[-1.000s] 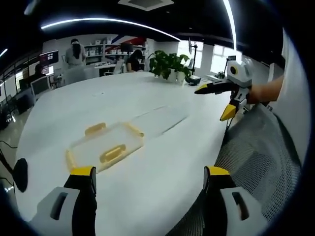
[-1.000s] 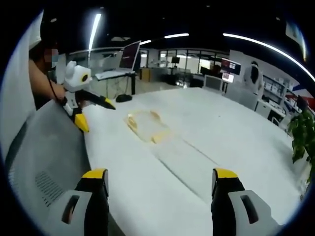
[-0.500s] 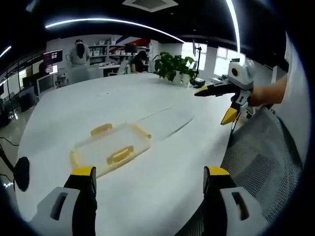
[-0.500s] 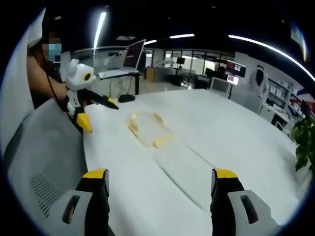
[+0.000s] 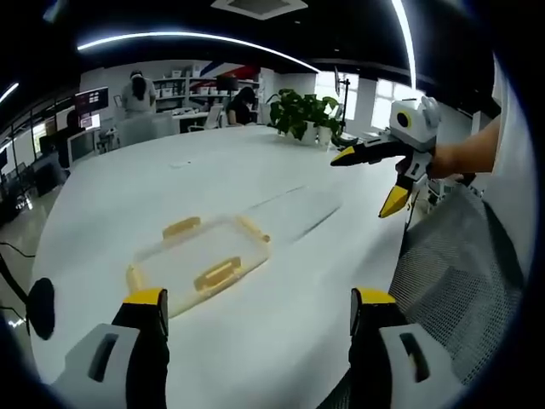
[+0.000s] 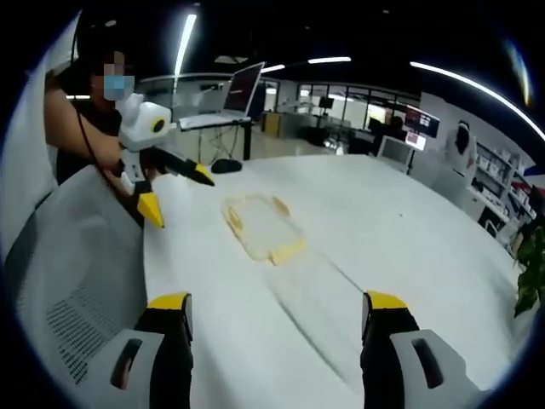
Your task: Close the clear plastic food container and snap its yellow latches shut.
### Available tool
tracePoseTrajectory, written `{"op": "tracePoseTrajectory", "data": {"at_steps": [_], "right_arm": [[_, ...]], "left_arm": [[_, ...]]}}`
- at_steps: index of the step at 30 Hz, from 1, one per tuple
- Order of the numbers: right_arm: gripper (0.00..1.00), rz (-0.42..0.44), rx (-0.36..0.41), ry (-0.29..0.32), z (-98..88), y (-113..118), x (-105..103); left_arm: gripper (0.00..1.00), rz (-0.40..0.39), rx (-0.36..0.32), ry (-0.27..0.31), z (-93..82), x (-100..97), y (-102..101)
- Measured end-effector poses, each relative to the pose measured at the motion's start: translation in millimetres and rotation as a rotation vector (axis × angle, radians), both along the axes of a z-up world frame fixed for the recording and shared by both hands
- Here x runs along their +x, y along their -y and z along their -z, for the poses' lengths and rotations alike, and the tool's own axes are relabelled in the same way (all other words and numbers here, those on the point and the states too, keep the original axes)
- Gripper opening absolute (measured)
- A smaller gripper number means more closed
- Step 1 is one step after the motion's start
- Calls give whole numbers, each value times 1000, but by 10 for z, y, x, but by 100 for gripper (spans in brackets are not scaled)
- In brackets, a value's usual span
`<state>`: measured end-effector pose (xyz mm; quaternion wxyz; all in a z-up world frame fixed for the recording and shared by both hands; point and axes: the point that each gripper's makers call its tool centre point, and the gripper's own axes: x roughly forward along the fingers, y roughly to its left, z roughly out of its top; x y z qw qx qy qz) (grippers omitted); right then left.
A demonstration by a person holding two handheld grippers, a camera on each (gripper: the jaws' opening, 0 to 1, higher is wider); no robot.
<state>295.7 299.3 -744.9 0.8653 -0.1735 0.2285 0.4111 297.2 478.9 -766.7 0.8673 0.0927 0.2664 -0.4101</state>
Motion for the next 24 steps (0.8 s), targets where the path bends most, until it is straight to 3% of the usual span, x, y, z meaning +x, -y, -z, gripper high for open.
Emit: {"op": "tracePoseTrajectory", "data": {"at_steps": [24], "right_arm": [[73,-98,-36,-28,82,-276,234]], "left_arm": [[85,4,44,-19,118,203,-106]]}}
